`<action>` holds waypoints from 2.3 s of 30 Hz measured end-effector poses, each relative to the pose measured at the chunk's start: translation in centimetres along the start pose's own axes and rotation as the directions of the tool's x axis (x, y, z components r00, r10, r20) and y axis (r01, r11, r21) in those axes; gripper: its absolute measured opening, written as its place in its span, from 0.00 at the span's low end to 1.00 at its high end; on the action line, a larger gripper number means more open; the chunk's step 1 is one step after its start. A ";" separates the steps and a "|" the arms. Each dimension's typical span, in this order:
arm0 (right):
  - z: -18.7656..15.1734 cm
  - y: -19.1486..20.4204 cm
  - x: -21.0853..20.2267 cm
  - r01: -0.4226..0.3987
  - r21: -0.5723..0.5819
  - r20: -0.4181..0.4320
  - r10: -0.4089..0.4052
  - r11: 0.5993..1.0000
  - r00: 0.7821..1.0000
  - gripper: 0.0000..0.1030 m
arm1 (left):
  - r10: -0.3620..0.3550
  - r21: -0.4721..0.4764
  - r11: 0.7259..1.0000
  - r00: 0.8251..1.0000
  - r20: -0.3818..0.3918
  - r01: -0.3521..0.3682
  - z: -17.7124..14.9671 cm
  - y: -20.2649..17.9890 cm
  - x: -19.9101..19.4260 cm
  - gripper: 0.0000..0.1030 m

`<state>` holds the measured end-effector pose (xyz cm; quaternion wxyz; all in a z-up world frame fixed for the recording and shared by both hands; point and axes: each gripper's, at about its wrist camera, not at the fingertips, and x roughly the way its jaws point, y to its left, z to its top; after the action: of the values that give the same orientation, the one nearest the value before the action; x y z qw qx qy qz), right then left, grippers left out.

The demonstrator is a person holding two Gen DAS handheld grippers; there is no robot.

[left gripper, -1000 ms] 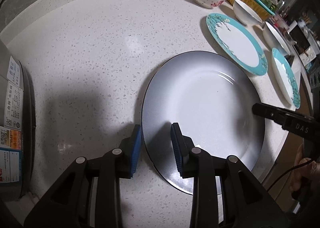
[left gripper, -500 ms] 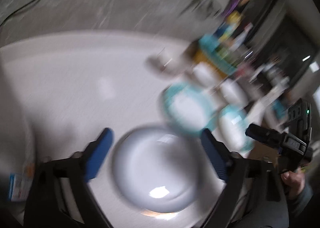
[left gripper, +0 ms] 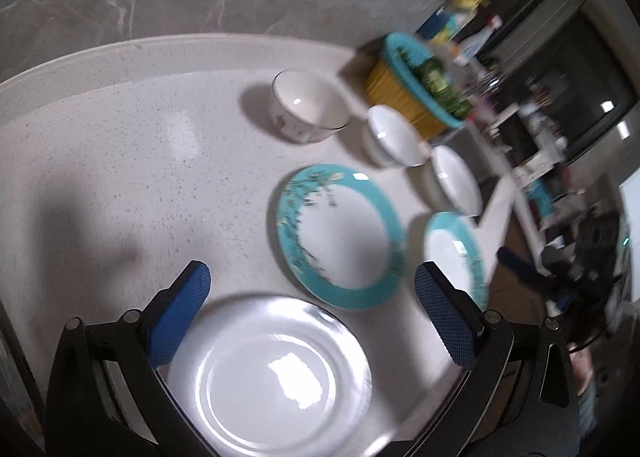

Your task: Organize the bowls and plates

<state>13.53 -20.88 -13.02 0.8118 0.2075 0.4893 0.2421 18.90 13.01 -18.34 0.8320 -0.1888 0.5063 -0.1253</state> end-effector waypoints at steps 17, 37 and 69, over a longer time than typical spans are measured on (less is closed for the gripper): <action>7.0 -10.6 11.2 -0.050 0.124 -0.346 0.090 0.991 0.934 0.51 | 0.147 0.022 0.989 0.966 -0.213 -0.145 4.1 -0.3 14.4 0.94; 6.1 -12.7 13.8 0.042 0.147 -0.449 0.029 0.988 0.893 0.49 | 0.129 0.013 0.991 0.952 -0.278 -0.130 3.3 -0.1 18.1 0.62; 5.8 -10.9 16.1 0.198 -0.100 -0.567 -0.220 0.975 0.794 0.13 | 0.177 0.085 0.984 0.937 -0.300 -0.158 2.3 -1.3 17.9 0.24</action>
<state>27.34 -20.53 -27.94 0.6516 0.0551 0.7265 0.2108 29.14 5.09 -31.04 0.7563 -0.0985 0.6395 -0.0967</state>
